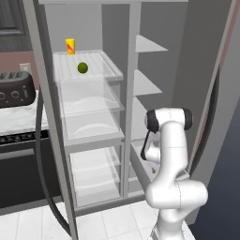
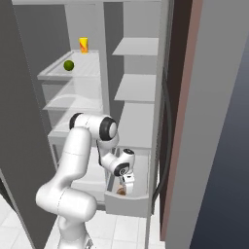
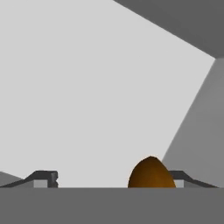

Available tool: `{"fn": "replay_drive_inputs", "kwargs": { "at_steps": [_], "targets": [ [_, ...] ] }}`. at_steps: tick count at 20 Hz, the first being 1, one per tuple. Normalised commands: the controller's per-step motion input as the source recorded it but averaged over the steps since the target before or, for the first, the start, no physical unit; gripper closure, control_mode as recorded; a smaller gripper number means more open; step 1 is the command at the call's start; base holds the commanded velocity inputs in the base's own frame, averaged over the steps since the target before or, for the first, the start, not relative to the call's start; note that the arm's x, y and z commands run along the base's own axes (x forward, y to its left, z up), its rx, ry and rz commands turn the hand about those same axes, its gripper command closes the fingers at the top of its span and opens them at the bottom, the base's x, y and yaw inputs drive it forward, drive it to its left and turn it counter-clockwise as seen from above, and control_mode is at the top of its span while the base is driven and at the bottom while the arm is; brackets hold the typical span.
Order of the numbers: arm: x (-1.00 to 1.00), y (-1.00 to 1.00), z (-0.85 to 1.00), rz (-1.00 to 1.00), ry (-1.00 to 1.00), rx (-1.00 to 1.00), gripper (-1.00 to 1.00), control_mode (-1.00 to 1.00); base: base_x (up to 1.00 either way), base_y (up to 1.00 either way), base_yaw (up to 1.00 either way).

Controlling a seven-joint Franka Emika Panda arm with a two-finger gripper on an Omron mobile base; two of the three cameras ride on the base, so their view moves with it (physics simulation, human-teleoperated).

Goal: Take the mushroom and lime from the fridge shelf and place them in the freezer drawer to begin freezing them.

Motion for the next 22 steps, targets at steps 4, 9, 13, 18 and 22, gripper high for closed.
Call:
{"fn": "replay_drive_inputs", "kwargs": {
  "at_steps": [4, 9, 13, 18, 22],
  "targets": [
    [-0.19, 0.00, 0.16, 0.00, -0.06, 0.00, -1.00, -1.00, 0.00, 0.00, 0.00],
    [-0.39, 0.00, 0.04, 0.00, -0.02, 0.00, -1.00, -1.00, 0.00, 0.00, 0.00],
    [-0.62, 0.00, 0.00, 0.00, 0.00, 0.00, -1.00, -1.00, 0.00, 0.00, 0.00],
    [-0.59, 0.00, 0.04, 0.00, -0.01, 0.00, -1.00, -1.00, 0.00, 0.00, 0.00],
    [-0.24, 0.00, 0.38, 0.00, -0.05, 0.00, -1.00, -1.00, 0.00, 0.00, 0.00]
  ]
}}
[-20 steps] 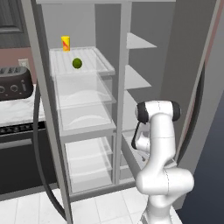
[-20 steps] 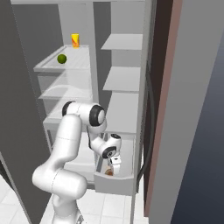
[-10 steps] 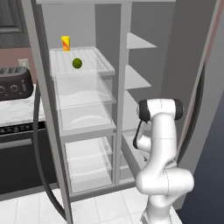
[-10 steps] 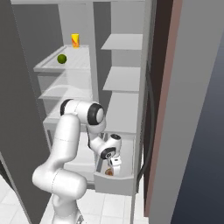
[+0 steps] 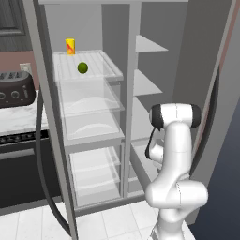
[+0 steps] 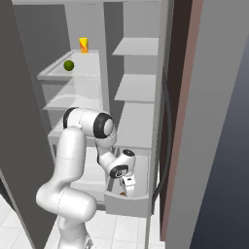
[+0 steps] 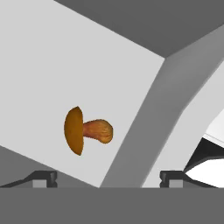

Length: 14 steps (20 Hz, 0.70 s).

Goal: Take the mushroom and lime from the fridge shelf and place them in the freezer drawer to begin freezing them.

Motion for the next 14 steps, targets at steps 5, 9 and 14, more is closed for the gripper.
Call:
{"fn": "replay_drive_inputs", "kwargs": {
  "at_steps": [5, 9, 14],
  "targets": [
    [0.00, 0.00, 0.56, 0.00, -0.08, 0.00, -1.00, -1.00, 0.00, 0.00, 0.00],
    [0.00, 0.00, 0.58, 0.00, -0.11, 0.00, -1.00, -1.00, 0.00, 0.00, 0.00],
    [0.00, 0.00, 0.64, 0.00, -0.09, 0.00, -1.00, -1.00, 0.00, 0.00, 0.00]
  ]
}}
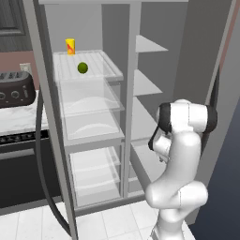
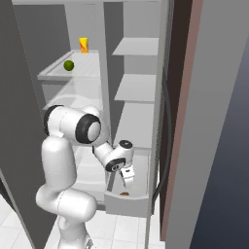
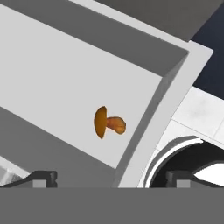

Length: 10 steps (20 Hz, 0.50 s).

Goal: Take the mushroom and lime from the fridge shelf and place them in the freezer drawer to begin freezing them.

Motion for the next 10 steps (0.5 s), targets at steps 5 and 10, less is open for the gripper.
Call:
{"fn": "replay_drive_inputs", "kwargs": {
  "at_steps": [5, 10],
  "targets": [
    [0.00, 0.00, 0.70, 0.00, -0.11, -0.02, -1.00, -1.00, 0.00, 0.00, 0.00],
    [-0.03, 0.01, 0.83, 0.00, -0.10, -0.04, -1.00, -1.00, 0.00, 0.00, 0.00]
  ]
}}
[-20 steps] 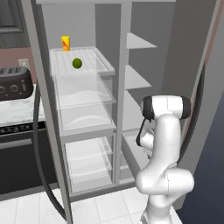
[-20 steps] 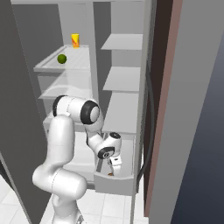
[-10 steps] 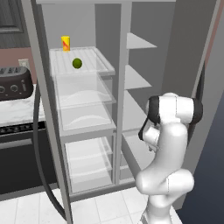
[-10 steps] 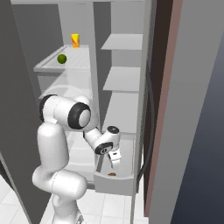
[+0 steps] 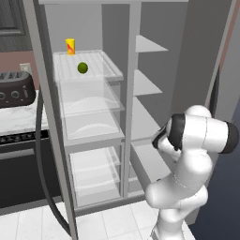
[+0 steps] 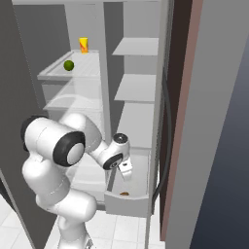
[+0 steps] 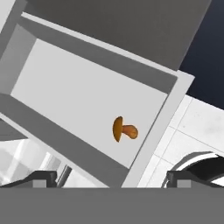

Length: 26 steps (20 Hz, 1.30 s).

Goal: Take the mushroom and lime from the fridge shelf and place them in the freezer drawer to begin freezing them.

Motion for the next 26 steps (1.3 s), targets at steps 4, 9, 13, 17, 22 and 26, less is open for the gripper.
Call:
{"fn": "replay_drive_inputs", "kwargs": {
  "at_steps": [4, 9, 13, 17, 22, 26],
  "targets": [
    [-0.06, 0.01, 0.89, 0.00, -0.08, -0.06, -1.00, -1.00, 0.00, 0.00, 0.00],
    [0.00, 0.06, 0.92, 0.00, -0.06, -0.07, -1.00, -1.00, 0.00, 0.00, 0.00],
    [-0.02, 0.04, 0.88, 0.00, -0.07, -0.06, -1.00, -1.00, 0.00, 0.00, 0.00],
    [-0.08, 0.03, 0.83, 0.00, -0.04, -0.03, -1.00, -1.00, 0.00, 0.00, 0.00],
    [-0.23, 0.12, 0.80, 0.01, -0.02, -0.03, -1.00, -1.00, 0.00, 0.00, 0.00],
    [-0.60, 0.15, 0.67, 0.05, -0.06, -0.04, -1.00, -1.00, 0.00, 0.00, 0.00]
  ]
}}
